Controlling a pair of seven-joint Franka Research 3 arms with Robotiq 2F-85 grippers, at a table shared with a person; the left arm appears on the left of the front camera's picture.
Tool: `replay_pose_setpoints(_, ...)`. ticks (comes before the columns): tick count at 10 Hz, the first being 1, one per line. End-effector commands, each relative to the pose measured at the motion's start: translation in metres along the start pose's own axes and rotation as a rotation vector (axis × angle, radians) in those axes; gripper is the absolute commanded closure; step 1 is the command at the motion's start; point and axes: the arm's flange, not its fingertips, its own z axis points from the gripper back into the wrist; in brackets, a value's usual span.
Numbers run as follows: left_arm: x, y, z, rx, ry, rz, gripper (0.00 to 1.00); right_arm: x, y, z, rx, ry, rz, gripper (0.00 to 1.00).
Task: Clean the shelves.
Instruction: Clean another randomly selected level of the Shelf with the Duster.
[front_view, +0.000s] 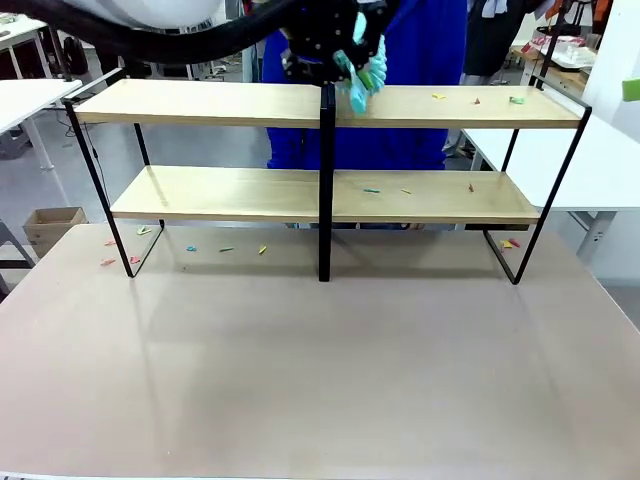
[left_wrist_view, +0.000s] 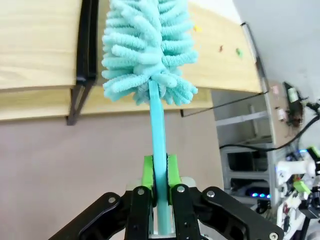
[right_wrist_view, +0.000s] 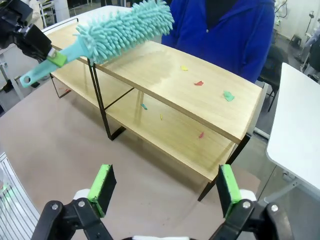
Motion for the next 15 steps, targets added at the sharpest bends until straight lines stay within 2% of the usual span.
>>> replay_pose_setpoints(1,0.011,-0.030,-0.011,0.015,0.050,-0.014,0.88,0.000,-0.001,0.000,-0.001,0.000,0.000,0.00)
replay_pose_setpoints(4,0.014,-0.042,-0.020,-0.040,0.144,-0.128,0.88,0.000,-0.001,0.000,-0.001,0.000,0.000,0.00)
replay_pose_setpoints(6,0.015,-0.045,-0.025,-0.074,0.246,-0.204,0.88,0.000,-0.001,0.000,-0.001,0.000,0.000,0.00)
replay_pose_setpoints(8,0.018,-0.048,-0.028,-0.102,0.315,-0.234,0.88,0.000,-0.001,0.000,-0.001,0.000,0.000,0.00)
replay_pose_setpoints(11,0.024,-0.060,-0.028,-0.175,0.355,-0.236,0.88,0.000,-0.001,0.000,-0.001,0.000,0.000,0.00)
replay_pose_setpoints(15,0.024,-0.085,-0.051,-0.187,0.427,-0.283,0.88,0.000,-0.001,0.000,-0.001,0.000,0.000,0.00)
